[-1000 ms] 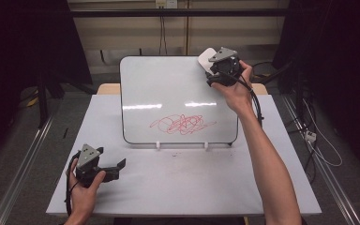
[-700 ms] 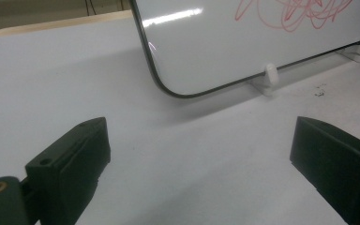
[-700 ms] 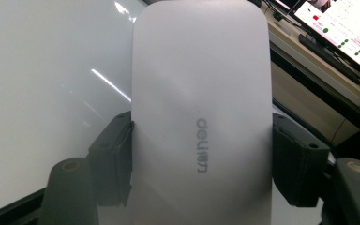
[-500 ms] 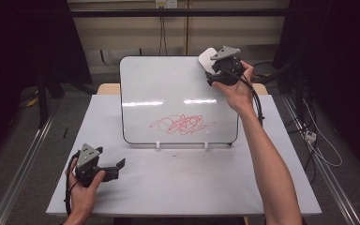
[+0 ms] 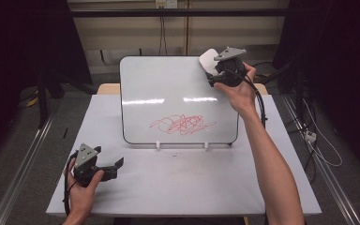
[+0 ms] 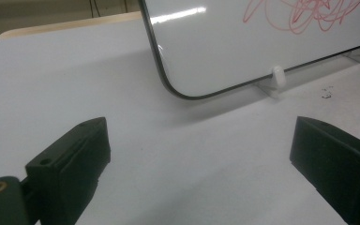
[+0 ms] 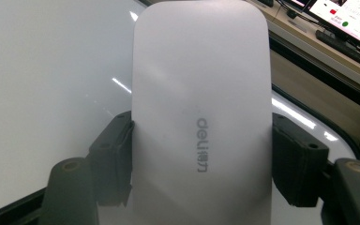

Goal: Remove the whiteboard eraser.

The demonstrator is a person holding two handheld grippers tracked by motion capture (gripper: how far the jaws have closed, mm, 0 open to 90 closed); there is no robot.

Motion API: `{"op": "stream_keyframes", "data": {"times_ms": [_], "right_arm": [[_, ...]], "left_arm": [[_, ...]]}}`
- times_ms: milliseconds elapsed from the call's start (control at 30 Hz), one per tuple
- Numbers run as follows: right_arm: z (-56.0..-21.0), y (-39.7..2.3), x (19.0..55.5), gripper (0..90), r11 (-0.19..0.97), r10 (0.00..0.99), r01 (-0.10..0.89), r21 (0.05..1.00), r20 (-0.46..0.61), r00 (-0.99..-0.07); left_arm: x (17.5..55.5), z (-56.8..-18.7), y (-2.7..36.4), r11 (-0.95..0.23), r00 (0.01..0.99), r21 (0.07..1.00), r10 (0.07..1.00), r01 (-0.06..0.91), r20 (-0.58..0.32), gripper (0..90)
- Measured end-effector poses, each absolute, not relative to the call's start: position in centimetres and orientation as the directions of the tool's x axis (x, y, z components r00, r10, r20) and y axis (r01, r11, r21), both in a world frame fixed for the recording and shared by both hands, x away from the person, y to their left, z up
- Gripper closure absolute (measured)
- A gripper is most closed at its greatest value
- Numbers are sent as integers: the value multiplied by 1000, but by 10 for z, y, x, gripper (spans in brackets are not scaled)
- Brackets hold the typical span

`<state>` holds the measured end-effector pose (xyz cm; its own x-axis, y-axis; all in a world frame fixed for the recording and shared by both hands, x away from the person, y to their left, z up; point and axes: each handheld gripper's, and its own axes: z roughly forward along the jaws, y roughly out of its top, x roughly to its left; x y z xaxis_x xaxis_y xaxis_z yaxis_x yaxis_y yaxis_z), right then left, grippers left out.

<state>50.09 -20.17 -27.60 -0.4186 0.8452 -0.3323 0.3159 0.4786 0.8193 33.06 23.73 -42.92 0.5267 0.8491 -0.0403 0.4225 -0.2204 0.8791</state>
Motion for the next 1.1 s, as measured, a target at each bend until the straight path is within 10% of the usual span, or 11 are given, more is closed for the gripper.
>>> {"op": "stream_keyframes", "data": {"times_ms": [1100], "right_arm": [[-294,-218,462,315,399,859,250,882,-264,-439]], "left_arm": [[331,-433,234,-220,531,865,845,450,-62,55]]}}
